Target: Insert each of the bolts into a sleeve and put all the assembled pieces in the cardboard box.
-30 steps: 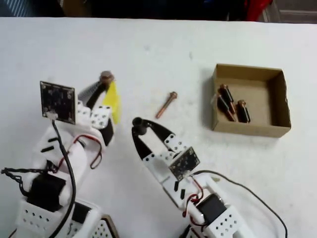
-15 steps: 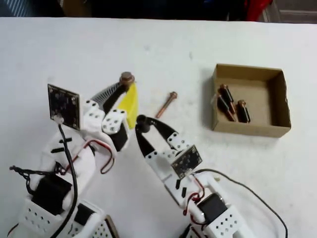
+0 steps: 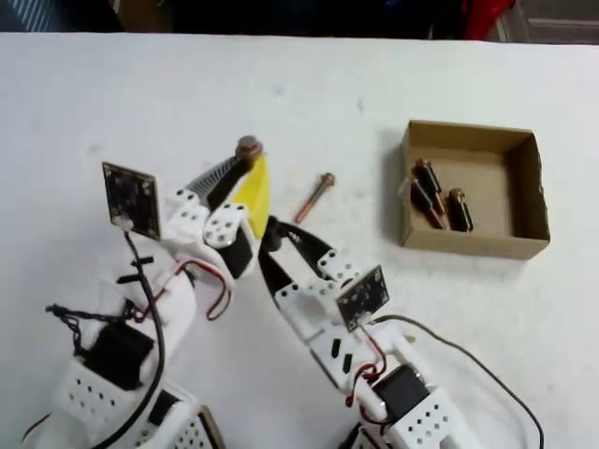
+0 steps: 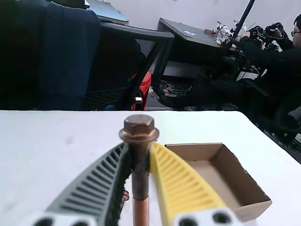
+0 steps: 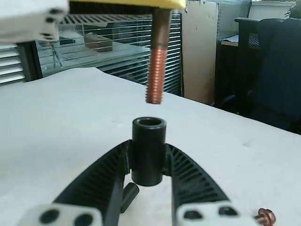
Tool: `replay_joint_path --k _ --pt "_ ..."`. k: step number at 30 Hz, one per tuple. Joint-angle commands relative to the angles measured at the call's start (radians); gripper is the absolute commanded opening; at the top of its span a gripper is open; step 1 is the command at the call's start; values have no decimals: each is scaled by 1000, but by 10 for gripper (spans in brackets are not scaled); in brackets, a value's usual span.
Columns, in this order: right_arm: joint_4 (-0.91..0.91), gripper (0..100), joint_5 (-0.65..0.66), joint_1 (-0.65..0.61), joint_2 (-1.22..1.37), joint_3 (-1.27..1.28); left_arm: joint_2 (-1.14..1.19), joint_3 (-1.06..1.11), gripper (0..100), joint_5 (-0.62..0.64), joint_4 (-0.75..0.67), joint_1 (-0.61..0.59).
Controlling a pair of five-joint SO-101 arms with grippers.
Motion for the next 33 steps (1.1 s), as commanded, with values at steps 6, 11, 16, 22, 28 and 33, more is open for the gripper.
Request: replay_joint_path --k 6,11,16,22,28,33 --pt "-21 19 -12 15 -10 14 -18 11 24 9 -74 13" --pt "-21 19 -15 15 -10 14 -18 17 24 11 -69 15" --pt "-21 19 -15 15 -10 14 -18 17 24 11 -31 15" --pt "-22 19 -17 16 -10 14 -18 17 24 11 -8 15" --pt "-27 19 -17 16 -10 14 -18 18 24 12 -5 16" --pt "-27 19 -17 16 -12 14 -18 18 24 12 61 65"
